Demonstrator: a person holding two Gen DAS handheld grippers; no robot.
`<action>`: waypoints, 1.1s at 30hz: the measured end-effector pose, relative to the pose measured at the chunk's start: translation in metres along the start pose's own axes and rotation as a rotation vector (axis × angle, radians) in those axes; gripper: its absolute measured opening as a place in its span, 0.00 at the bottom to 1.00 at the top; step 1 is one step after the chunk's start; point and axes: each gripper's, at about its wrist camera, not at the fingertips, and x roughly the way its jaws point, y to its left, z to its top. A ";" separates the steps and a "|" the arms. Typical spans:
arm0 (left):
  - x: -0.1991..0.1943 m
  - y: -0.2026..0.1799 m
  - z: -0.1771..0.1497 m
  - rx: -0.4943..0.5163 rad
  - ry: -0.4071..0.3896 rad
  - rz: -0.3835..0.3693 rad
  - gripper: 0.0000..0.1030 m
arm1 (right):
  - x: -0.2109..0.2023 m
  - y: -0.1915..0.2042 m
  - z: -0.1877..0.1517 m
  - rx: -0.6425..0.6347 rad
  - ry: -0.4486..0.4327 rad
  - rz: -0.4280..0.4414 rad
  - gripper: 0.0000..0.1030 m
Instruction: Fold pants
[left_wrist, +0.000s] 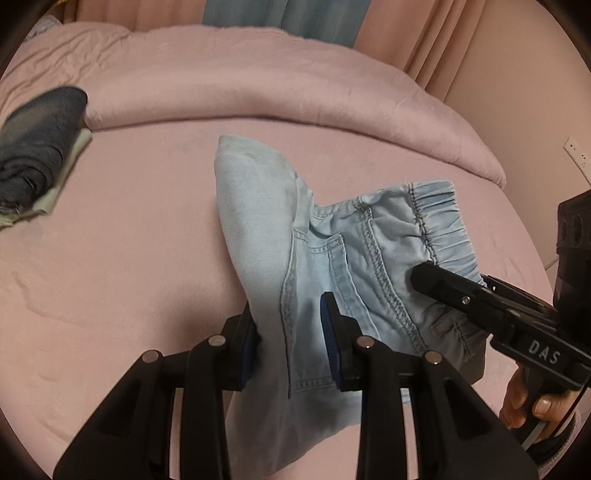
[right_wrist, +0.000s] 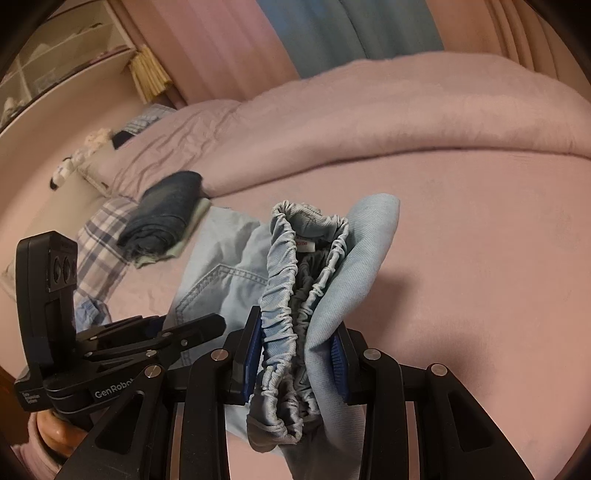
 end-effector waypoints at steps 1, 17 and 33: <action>0.004 0.001 -0.001 0.002 0.006 0.008 0.29 | 0.006 -0.005 0.001 0.013 0.019 -0.006 0.37; 0.026 0.043 -0.021 -0.044 0.062 0.127 0.85 | 0.005 -0.062 -0.011 0.164 0.061 -0.152 0.72; -0.037 0.011 -0.028 -0.021 0.023 0.240 0.99 | -0.026 -0.024 -0.016 0.065 0.078 -0.259 0.97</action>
